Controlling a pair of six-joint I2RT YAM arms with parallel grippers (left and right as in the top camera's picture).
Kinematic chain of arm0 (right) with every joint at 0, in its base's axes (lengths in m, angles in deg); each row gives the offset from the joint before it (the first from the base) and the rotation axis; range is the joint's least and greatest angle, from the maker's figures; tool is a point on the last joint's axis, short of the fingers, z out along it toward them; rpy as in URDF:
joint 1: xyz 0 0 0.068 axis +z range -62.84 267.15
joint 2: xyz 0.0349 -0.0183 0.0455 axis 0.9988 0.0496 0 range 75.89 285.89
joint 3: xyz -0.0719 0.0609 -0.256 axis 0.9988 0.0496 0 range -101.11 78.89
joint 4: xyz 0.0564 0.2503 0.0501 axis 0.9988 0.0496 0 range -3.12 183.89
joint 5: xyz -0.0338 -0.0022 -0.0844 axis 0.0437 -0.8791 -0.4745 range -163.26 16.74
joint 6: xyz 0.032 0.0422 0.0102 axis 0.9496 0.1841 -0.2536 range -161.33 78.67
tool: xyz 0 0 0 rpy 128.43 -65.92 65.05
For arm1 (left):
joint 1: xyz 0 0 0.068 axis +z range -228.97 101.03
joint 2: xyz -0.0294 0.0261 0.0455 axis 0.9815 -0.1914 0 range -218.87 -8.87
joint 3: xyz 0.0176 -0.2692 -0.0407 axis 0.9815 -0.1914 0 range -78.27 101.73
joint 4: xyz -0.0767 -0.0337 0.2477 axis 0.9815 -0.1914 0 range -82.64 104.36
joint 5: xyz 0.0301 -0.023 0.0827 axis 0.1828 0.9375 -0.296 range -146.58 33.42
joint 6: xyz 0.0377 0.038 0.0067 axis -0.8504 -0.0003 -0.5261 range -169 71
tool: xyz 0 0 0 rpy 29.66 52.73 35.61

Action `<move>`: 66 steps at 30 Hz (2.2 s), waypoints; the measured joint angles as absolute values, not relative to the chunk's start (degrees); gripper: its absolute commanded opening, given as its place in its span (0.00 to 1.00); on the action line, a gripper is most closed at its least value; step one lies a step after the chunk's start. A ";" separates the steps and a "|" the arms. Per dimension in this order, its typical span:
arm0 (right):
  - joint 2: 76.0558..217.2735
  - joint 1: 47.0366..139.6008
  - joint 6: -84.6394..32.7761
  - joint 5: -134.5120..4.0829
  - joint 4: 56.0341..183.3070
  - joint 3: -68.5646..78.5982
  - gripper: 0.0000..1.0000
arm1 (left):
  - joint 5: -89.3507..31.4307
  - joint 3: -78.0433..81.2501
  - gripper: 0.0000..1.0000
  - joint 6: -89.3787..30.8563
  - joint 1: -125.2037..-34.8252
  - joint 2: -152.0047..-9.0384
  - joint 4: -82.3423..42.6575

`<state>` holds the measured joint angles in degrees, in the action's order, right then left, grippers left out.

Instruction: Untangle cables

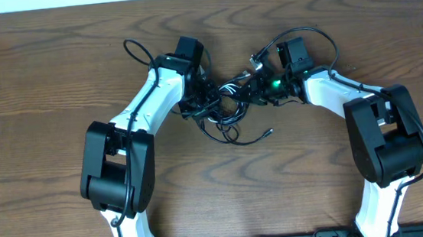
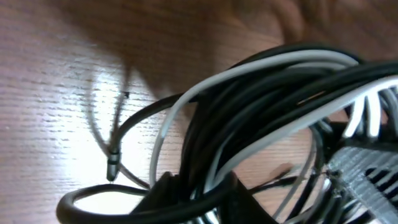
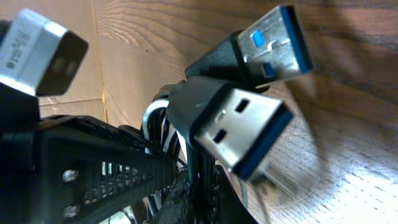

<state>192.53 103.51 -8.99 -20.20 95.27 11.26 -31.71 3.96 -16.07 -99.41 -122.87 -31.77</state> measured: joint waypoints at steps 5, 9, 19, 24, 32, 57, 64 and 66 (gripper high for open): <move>192.53 103.17 -9.91 -19.24 94.33 11.26 0.04 | -31.04 3.94 0.07 -15.28 -99.26 -122.87 -31.70; 192.53 101.85 -10.85 -17.56 94.28 11.26 0.20 | -27.39 3.94 0.07 -12.57 -98.54 -122.87 -31.50; 190.32 96.52 -15.70 -8.53 93.87 10.67 0.56 | -17.22 3.94 0.07 6.38 -94.41 -122.87 -31.59; 185.19 96.56 -18.22 -6.47 94.74 10.36 0.55 | -14.69 3.94 0.07 14.07 -94.01 -122.87 -31.63; 177.65 98.86 -28.86 -10.30 111.46 9.46 0.45 | -11.80 3.92 0.08 25.48 -94.06 -122.87 -29.25; 176.99 119.36 -45.19 -59.32 127.77 9.33 0.14 | -10.34 3.92 0.08 36.54 -94.08 -122.87 -27.79; 176.99 119.36 -44.62 -61.71 129.60 9.33 0.11 | -10.16 3.92 0.08 36.52 -94.06 -122.87 -27.79; 176.99 119.36 -43.88 -61.82 129.98 9.31 0.07 | -10.16 3.92 0.07 36.52 -94.06 -122.87 -27.77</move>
